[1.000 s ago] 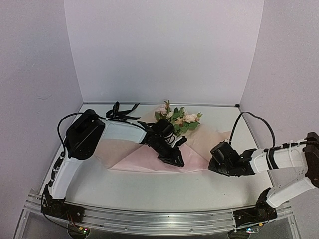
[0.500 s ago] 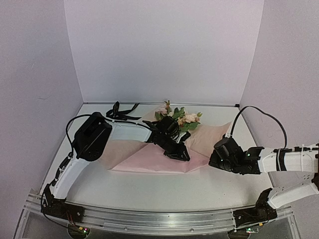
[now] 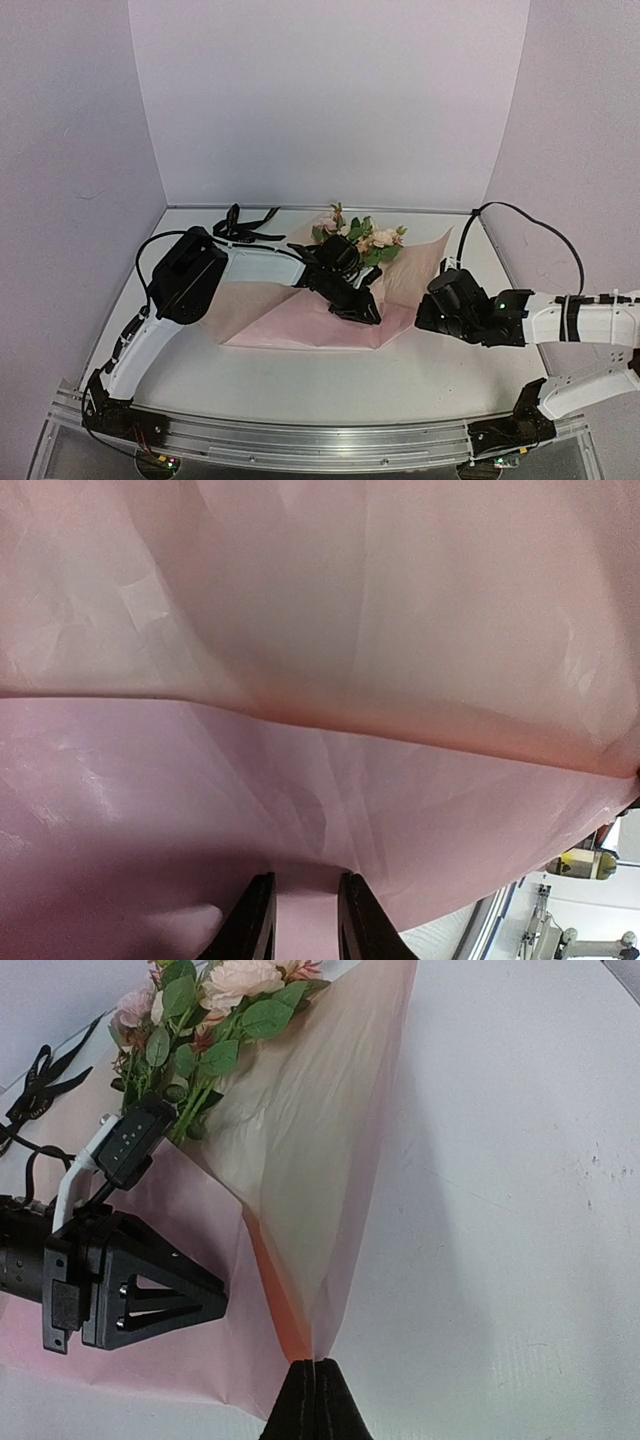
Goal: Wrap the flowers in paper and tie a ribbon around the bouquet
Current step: Fold the one-fourth-folded wrapping paper at the center of the board.
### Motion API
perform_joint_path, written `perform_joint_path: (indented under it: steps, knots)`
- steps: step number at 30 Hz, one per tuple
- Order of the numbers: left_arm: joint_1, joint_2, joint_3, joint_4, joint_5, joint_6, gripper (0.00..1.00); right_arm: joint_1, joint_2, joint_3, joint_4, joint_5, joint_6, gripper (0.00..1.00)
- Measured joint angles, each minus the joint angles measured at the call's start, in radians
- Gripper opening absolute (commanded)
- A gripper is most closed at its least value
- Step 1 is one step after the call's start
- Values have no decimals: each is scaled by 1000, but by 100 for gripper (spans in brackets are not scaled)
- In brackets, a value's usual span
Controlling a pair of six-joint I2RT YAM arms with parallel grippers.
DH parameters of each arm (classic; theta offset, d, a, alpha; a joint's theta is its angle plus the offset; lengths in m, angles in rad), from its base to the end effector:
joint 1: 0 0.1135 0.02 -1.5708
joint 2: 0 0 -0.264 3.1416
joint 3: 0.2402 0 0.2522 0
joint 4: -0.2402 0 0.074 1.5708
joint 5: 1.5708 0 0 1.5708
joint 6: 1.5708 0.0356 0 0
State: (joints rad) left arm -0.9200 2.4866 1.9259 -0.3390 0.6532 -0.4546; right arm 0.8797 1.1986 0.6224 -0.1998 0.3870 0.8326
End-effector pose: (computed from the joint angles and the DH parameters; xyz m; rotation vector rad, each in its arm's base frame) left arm 0.3053 -0.4366 0.1148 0.9418 2.5777 -1.3166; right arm 0.1623 0.1752 0.2013 0.1354 2.3114 0.4352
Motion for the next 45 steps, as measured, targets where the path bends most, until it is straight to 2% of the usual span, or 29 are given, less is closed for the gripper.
perform_joint_path:
  steps: [16, 21, 28, 34, 36, 40, 45]
  knots:
    - [19, -2, -7, 8, 37, 5, 22, 14, 41, 138, -26, -152, -150, 4]
    - [31, -25, -34, -1, 67, 19, 26, 2, 90, 169, -38, -210, -188, 3]
    - [73, -282, -273, 25, 108, 23, 26, -13, 184, 238, -52, -268, -206, 3]
    - [179, -603, -617, 81, 134, 9, 19, -14, 254, 311, -83, -291, -207, 2]
    - [220, -668, -723, 72, 134, 12, 17, -14, 278, 333, -88, -302, -206, 2]
    - [236, -675, -854, 49, 127, 13, 12, -14, 310, 363, -95, -322, -204, 2]
    - [216, -585, -879, 46, 95, 11, 7, -14, 362, 410, -105, -359, -204, 1]
